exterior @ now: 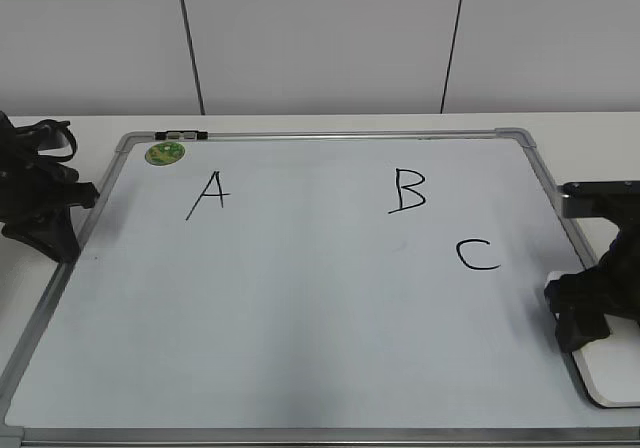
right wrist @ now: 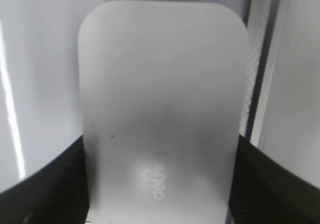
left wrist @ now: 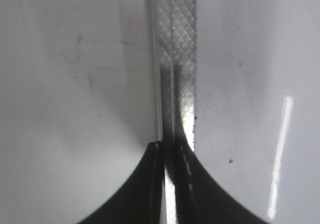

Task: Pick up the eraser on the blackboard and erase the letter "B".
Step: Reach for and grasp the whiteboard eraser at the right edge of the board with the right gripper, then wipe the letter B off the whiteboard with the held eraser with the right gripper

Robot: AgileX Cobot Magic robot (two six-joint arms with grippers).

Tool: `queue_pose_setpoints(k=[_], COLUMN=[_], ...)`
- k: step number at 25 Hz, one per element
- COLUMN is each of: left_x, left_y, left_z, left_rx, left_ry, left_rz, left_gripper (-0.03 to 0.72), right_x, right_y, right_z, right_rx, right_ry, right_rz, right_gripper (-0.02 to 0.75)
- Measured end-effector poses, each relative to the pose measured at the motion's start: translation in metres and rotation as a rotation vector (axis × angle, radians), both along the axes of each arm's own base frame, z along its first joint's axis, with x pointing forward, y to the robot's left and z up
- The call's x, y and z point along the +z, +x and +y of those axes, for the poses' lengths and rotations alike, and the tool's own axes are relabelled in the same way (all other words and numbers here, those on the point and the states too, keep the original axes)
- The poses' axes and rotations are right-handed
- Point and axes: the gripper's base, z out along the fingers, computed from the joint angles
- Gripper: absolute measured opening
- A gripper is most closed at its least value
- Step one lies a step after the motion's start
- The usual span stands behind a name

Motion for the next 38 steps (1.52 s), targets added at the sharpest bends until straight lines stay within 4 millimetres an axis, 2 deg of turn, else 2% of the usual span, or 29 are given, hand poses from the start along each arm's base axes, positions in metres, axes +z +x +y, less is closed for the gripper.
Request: queue_pose_setpoints(k=[11, 15, 19, 22, 27, 30, 34, 38], left_x=[0.000, 0.000, 0.000, 0.000, 0.000, 0.000, 0.000, 0.000], left_y=[0.000, 0.000, 0.000, 0.000, 0.000, 0.000, 0.000, 0.000], left_z=[0.000, 0.000, 0.000, 0.000, 0.000, 0.000, 0.000, 0.000], left_rx=[0.000, 0.000, 0.000, 0.000, 0.000, 0.000, 0.000, 0.000], left_ry=[0.000, 0.000, 0.000, 0.000, 0.000, -0.001, -0.001, -0.001], left_rz=[-0.002, -0.002, -0.002, -0.002, 0.000, 0.002, 0.001, 0.002], left_gripper=[0.011, 0.011, 0.011, 0.011, 0.011, 0.011, 0.011, 0.011], right_x=[0.051, 0.076, 0.108, 0.121, 0.128, 0.124, 0.116, 0.096], right_y=[-0.005, 0.008, 0.025, 0.043, 0.084, 0.112, 0.145, 0.175], right_z=[-0.001, 0.005, 0.021, 0.034, 0.049, 0.056, 0.064, 0.072], right_rx=[0.035, 0.074, 0.127, 0.157, 0.176, 0.179, 0.188, 0.207], right_ry=[0.012, 0.009, 0.020, 0.022, 0.017, 0.014, 0.011, 0.019], right_rz=[-0.132, -0.161, -0.237, -0.227, -0.181, -0.161, -0.147, -0.146], right_gripper=[0.549, 0.549, 0.549, 0.549, 0.549, 0.549, 0.549, 0.549])
